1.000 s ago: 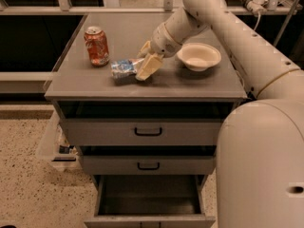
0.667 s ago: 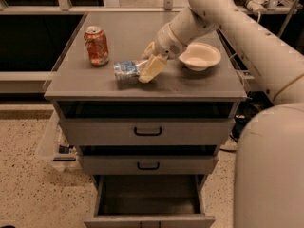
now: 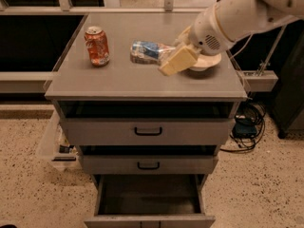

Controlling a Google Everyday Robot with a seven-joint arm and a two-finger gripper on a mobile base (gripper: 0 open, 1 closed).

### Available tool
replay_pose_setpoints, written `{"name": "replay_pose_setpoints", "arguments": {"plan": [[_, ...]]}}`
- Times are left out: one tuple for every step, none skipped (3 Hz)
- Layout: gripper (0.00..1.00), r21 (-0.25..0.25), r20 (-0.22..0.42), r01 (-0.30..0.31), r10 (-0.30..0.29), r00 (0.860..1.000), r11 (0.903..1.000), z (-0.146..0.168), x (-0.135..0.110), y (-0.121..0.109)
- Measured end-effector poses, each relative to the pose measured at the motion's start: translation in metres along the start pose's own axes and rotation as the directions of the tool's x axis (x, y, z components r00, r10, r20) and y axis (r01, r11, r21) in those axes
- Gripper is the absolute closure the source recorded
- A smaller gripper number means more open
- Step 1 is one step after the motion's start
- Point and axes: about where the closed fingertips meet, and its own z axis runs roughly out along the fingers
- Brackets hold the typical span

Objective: Place redbull can into bottom drawer

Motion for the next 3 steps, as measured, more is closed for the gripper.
{"name": "replay_pose_setpoints", "arguments": {"plan": [[1.0,0.09,0.068,-0.068,0.062,0.996,0.9935,-0.033,-0.014,0.049],[1.0,0.17,0.124,-0.192,0.172,0.977,0.9667,-0.042,0.012,0.086],[1.0,0.205,0.131,-0.321,0.299,0.945,0.9244,-0.03,0.076,0.112]]}}
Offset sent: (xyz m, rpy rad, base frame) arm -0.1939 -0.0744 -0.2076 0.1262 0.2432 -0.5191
